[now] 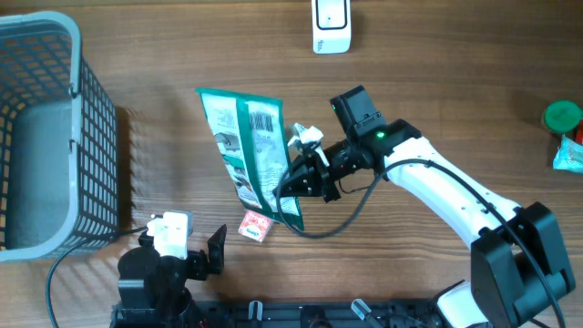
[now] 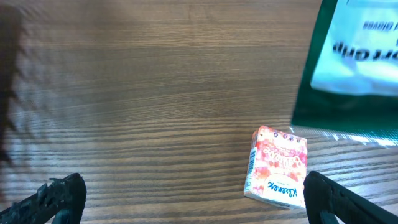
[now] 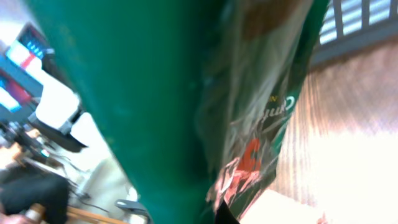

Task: Scan the item barcode
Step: 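Carry the glove packet up under the white scanner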

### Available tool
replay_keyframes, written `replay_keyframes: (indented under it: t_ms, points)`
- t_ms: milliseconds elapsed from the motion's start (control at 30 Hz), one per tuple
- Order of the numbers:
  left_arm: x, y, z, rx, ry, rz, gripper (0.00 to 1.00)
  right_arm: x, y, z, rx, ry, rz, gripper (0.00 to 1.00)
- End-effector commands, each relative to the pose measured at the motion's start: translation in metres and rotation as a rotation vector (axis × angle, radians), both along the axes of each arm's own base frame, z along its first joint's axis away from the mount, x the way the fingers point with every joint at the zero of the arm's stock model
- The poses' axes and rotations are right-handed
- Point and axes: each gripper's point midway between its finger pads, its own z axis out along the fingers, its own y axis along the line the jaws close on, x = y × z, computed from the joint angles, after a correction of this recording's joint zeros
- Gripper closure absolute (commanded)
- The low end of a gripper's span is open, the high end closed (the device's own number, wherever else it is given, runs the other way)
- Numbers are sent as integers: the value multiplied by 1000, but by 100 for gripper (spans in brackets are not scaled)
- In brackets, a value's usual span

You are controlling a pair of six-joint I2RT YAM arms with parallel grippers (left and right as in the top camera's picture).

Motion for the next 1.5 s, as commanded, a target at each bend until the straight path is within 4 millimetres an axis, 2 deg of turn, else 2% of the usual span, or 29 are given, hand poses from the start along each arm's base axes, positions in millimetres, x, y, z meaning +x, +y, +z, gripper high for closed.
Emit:
replay_keyframes:
  t_ms: [0, 67, 233, 300, 367, 500, 633, 667, 733, 833, 1000, 1067, 1133, 1333, 1467]
  points:
    - [0, -1, 1, -12, -4, 0, 0, -5, -3, -6, -96, 190, -38, 95]
    - [0, -1, 1, -12, -4, 0, 0, -6, -6, -16, -173, 233, -71, 96]
    - [0, -1, 1, -12, -4, 0, 0, 20, -35, -80, -605, 262, -357, 95]
    - [0, -1, 1, -12, -4, 0, 0, 29, -46, -88, -690, 258, -451, 96]
    - [0, -1, 1, -12, -4, 0, 0, 35, -52, -83, -718, 247, -524, 95]
    - [0, -1, 1, -12, -4, 0, 0, 46, -71, -60, -747, 146, -665, 95]
    - [0, -1, 1, -12, -4, 0, 0, 63, -109, -28, -794, 2, -915, 95]
    - [0, -1, 1, -12, -4, 0, 0, 72, -129, -16, -819, -53, -1043, 95]
    - [0, -1, 1, -12, -4, 0, 0, 81, -150, -6, -851, -121, -1169, 95]
    - [0, -1, 1, -12, -4, 0, 0, 88, -167, -6, -906, -165, -1246, 95]
    - [0, -1, 1, -12, -4, 0, 0, 106, -180, -28, -1015, -172, -1336, 96]
    - [0, -1, 1, -12, -4, 0, 0, 124, -194, -40, -1099, -240, -1413, 95]
    - [0, -1, 1, -12, -4, 0, 0, 140, -198, -51, -1141, -287, -1460, 95]
    - [0, -1, 1, -12, -4, 0, 0, 183, -181, -88, -1219, -416, -1362, 95]
    - [0, -1, 1, -12, -4, 0, 0, 220, -175, -92, -1297, -523, -1328, 95]
